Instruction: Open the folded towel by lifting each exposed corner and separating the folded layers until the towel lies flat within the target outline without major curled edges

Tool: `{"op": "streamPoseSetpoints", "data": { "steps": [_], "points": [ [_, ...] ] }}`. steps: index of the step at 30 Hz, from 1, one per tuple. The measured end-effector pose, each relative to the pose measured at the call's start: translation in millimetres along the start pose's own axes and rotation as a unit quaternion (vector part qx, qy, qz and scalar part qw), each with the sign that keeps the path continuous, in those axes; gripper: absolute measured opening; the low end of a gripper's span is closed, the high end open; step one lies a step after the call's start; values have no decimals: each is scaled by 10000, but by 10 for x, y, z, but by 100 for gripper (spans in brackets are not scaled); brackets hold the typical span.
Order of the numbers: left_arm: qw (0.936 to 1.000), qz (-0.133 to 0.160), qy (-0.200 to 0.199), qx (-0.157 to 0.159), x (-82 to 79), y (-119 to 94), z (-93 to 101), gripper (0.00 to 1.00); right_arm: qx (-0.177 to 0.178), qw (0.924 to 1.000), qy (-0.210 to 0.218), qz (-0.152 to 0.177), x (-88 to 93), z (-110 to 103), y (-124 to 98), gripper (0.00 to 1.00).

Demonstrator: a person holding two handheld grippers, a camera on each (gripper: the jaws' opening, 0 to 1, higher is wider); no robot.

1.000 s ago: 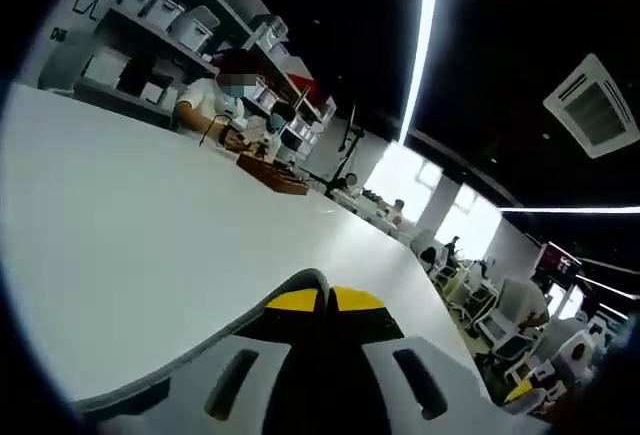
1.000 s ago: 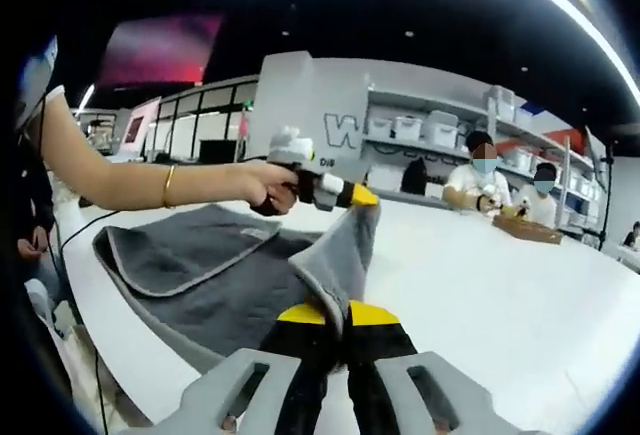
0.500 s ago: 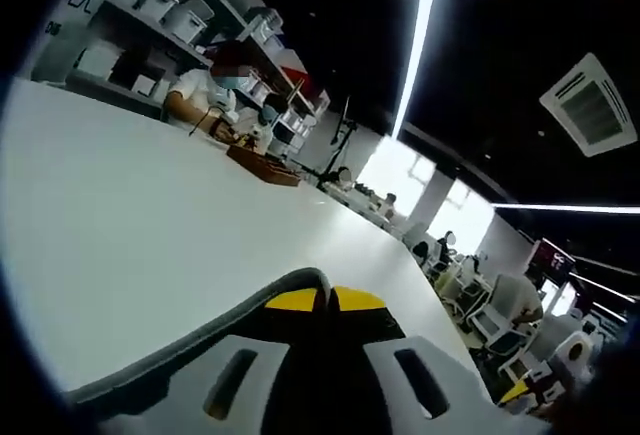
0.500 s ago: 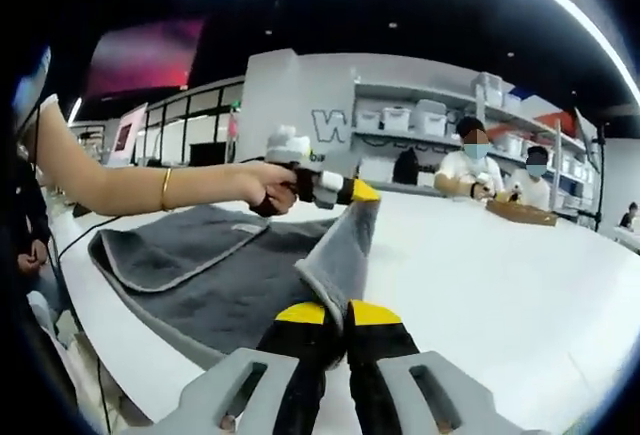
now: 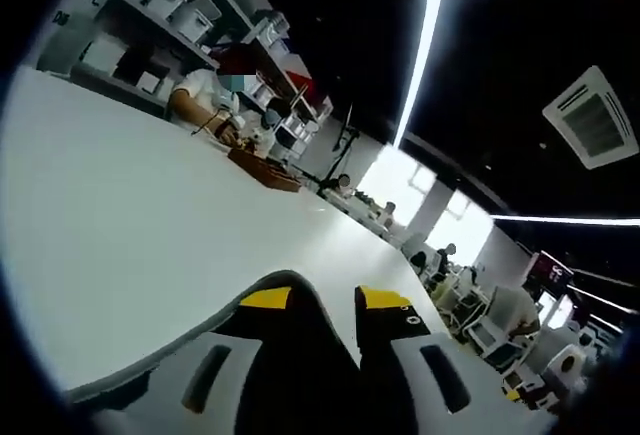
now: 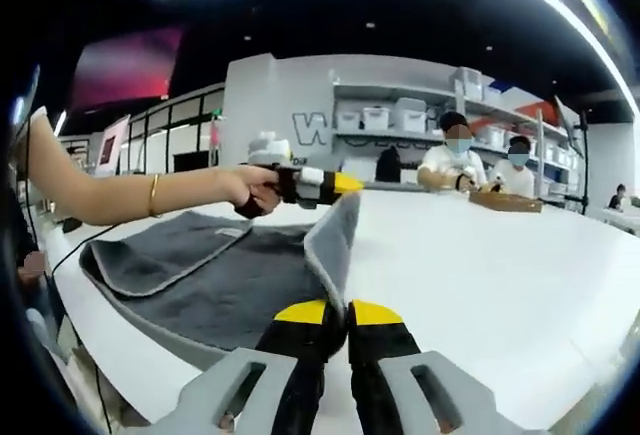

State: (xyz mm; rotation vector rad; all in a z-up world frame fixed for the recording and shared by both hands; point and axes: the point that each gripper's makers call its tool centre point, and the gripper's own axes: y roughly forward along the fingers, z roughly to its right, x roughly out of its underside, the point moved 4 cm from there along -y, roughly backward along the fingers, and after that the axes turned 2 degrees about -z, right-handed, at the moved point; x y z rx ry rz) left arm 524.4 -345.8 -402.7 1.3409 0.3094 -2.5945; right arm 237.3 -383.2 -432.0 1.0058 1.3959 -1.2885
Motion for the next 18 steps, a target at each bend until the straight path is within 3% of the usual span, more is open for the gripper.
{"op": "streamPoseSetpoints", "data": {
  "steps": [2,8,13,18],
  "points": [
    [9992,-139,-367,-21,44,36,7,36,65,10000,28,-26,13,41,-13,1],
    [9971,-288,-687,-175,92,80,-30,64,263,9996,40,-33,18,131,-57,2],
    [9969,-226,-742,-89,56,73,0,63,351,9994,21,-9,4,170,-94,2],
    [9994,-208,-257,-101,22,61,8,52,451,9990,7,10,0,198,-123,2]
  ]
}}
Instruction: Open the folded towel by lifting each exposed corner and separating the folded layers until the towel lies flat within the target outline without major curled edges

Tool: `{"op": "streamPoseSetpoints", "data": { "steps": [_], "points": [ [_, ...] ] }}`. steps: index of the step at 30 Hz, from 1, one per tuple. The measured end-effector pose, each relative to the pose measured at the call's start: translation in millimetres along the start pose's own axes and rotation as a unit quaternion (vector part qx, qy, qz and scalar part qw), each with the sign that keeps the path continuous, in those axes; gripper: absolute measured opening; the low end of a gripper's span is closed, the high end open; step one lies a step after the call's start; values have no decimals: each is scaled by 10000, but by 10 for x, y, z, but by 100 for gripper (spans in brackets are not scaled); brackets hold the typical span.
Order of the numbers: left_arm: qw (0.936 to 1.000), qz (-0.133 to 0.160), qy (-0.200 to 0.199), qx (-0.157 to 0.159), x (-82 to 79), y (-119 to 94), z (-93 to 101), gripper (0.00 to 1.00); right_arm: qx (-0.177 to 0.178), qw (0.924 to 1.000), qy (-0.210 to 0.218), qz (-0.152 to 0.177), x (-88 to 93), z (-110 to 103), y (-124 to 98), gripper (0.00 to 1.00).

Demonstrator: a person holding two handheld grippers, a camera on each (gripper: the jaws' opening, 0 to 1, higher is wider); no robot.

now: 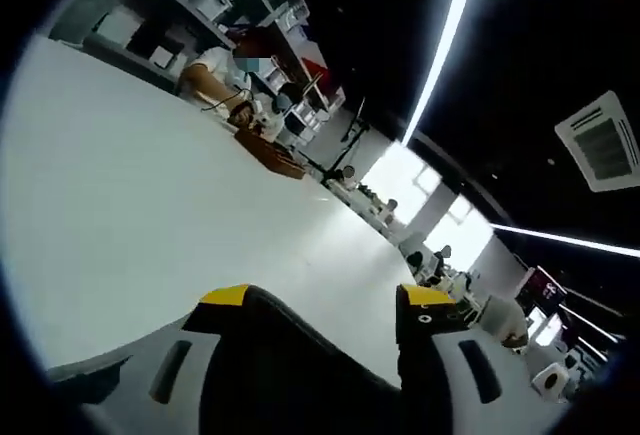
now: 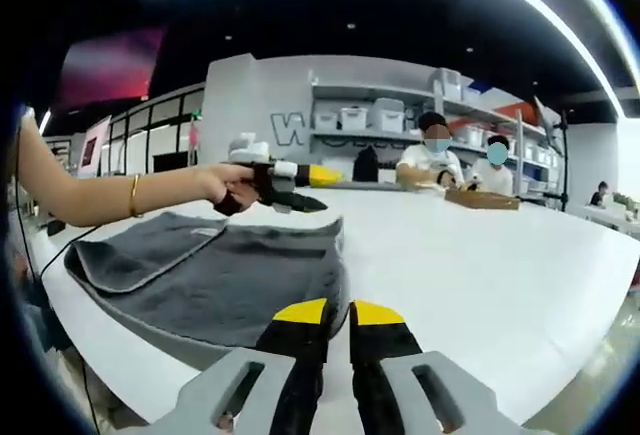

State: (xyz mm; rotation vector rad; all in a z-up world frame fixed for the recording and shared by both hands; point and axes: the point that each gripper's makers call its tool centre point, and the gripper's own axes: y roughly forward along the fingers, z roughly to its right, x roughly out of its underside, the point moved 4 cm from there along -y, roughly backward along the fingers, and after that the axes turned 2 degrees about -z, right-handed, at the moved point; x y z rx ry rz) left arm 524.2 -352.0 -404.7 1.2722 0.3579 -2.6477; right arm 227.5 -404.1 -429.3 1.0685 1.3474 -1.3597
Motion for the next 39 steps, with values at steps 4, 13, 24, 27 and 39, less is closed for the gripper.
{"op": "streamPoseSetpoints", "data": {
  "steps": [4,13,24,27,39],
  "points": [
    [9995,88,299,-18,-10,2,-13,45,444,9976,-521,-80,-34,93,-54,1],
    [9971,21,760,-100,20,33,-59,23,511,9958,-746,122,-177,79,-100,0],
    [9953,-132,721,-628,105,49,-340,1,170,9933,-1141,-80,-133,-136,64,0],
    [9955,-152,671,-648,125,74,-382,1,157,9898,-1402,-205,-109,-184,129,0],
    [9936,-221,770,-798,163,144,-437,0,-195,9889,-1436,-317,29,-257,348,0]
  ]
}}
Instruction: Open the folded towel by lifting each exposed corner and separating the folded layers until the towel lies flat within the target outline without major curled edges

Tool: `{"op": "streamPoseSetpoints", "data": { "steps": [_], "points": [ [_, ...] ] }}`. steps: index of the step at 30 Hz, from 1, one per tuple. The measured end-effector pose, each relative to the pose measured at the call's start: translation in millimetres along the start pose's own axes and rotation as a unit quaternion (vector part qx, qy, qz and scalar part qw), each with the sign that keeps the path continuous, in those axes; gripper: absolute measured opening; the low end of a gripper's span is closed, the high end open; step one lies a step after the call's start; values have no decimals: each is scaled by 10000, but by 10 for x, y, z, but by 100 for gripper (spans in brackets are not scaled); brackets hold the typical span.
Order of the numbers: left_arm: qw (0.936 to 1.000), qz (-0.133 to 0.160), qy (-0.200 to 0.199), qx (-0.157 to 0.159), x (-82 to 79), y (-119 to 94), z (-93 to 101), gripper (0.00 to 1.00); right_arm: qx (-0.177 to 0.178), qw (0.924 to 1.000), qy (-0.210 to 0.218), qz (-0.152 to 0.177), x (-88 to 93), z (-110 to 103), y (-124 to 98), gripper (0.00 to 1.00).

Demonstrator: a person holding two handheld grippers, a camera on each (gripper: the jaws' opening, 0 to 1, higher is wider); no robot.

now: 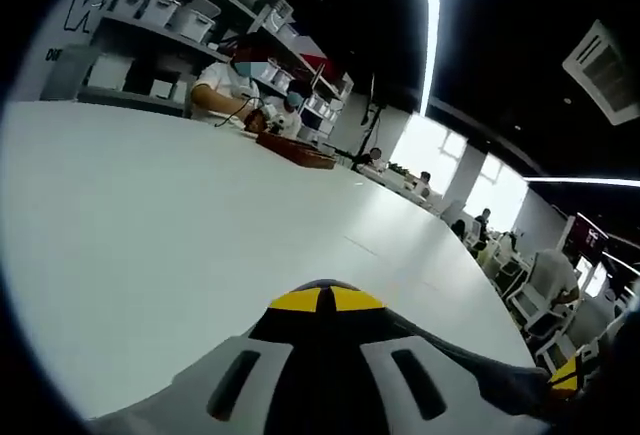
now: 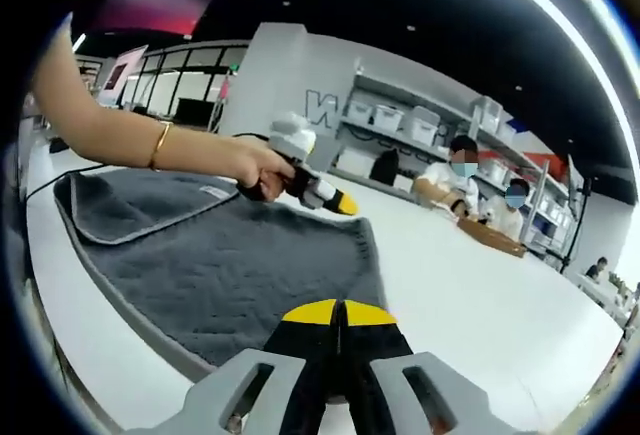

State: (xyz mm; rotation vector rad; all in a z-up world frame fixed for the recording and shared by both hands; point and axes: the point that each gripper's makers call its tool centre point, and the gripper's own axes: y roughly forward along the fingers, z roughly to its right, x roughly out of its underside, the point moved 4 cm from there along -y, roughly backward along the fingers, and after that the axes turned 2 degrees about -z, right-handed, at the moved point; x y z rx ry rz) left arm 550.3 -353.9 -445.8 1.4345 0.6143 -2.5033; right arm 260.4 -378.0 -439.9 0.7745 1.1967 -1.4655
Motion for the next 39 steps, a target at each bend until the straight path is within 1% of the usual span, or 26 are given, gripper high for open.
{"op": "streamPoseSetpoints", "data": {
  "steps": [4,7,12,16,20,22,31,33,37,39],
  "points": [
    [10000,-41,49,2,28,61,-2,0,-131,9999,-20,-46,40,-34,60,0],
    [10000,-64,19,5,52,117,-18,0,-170,9998,-15,-124,89,-6,94,0],
    [9999,-137,28,-11,96,197,-23,0,-122,9996,23,-247,192,55,104,0],
    [9997,-200,125,-23,108,238,-6,0,-55,9996,89,-278,256,106,78,0],
    [9995,-256,196,-30,134,267,1,0,17,9992,34,-386,313,115,72,0],
    [9993,-296,221,-38,158,276,8,0,4,9991,102,-409,344,117,64,0],
    [9988,-358,321,-92,177,330,16,0,120,9990,257,-356,387,170,-12,0],
    [9986,-373,365,-99,177,333,17,0,147,9988,356,-316,405,185,-36,0],
    [9987,-332,382,-98,170,353,3,0,201,9969,737,-159,451,229,-76,0],
    [9985,-328,425,-74,180,369,2,0,210,9965,802,-124,465,230,-98,0]
  ]
}}
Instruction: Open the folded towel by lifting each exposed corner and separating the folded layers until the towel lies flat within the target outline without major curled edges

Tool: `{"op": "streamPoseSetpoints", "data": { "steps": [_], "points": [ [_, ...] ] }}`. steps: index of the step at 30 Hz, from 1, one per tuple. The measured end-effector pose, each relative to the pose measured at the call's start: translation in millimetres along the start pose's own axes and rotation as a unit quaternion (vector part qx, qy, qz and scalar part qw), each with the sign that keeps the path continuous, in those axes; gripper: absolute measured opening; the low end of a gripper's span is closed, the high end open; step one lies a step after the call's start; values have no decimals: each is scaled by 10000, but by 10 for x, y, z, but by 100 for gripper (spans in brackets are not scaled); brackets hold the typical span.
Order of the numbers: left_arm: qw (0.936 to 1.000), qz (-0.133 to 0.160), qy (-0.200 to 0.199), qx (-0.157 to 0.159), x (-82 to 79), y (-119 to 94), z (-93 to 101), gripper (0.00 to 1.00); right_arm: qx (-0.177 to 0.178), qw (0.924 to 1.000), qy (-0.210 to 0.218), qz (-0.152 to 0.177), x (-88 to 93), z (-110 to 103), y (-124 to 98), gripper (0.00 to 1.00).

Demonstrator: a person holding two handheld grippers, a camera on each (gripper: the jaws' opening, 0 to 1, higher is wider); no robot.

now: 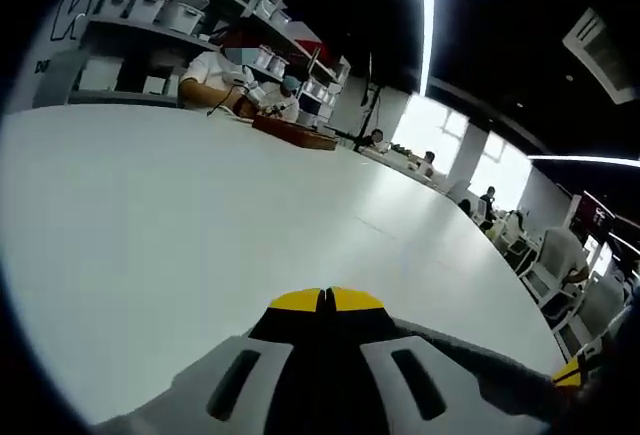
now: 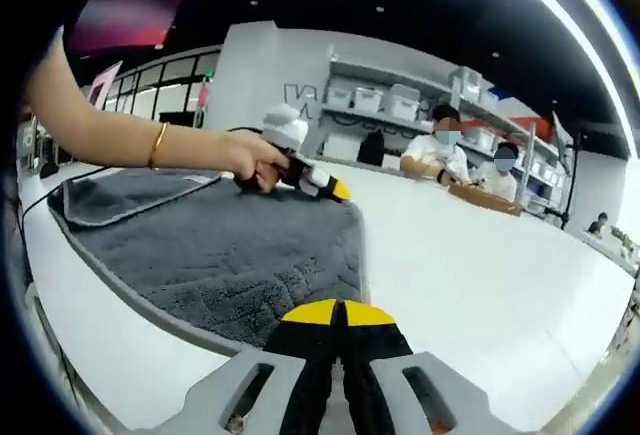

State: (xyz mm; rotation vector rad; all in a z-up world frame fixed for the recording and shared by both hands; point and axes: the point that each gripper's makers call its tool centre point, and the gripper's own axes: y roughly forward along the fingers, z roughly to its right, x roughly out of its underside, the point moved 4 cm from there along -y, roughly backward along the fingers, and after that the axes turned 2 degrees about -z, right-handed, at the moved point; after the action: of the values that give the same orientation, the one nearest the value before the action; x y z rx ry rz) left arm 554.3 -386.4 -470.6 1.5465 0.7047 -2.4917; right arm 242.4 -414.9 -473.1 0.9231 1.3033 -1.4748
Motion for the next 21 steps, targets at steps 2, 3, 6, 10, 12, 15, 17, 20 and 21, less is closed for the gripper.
{"op": "streamPoseSetpoints", "data": {
  "steps": [2,3,6,10,12,15,17,20,21],
  "points": [
    [10000,-5,37,-10,-4,4,-4,0,15,10000,12,7,0,1,-8,0],
    [10000,-15,79,-9,-4,5,-5,0,16,10000,25,11,0,1,-8,0],
    [9995,-15,312,28,11,4,1,0,7,10000,49,19,-5,6,4,0],
    [9993,-25,360,37,13,6,-6,0,-24,10000,74,28,-17,-3,13,0],
    [9990,-28,438,43,15,8,-6,0,-21,10000,84,32,-17,-2,11,0],
    [9966,6,823,43,23,3,5,0,-10,9999,123,30,-14,9,4,0],
    [9958,41,912,23,44,-5,28,0,-1,9999,146,27,-10,14,-1,0],
    [9963,-5,854,50,26,-7,6,0,1,9998,184,41,-9,15,-6,0],
    [9964,-11,849,58,25,-8,5,0,3,9998,185,43,-10,14,-5,0]
  ]
}}
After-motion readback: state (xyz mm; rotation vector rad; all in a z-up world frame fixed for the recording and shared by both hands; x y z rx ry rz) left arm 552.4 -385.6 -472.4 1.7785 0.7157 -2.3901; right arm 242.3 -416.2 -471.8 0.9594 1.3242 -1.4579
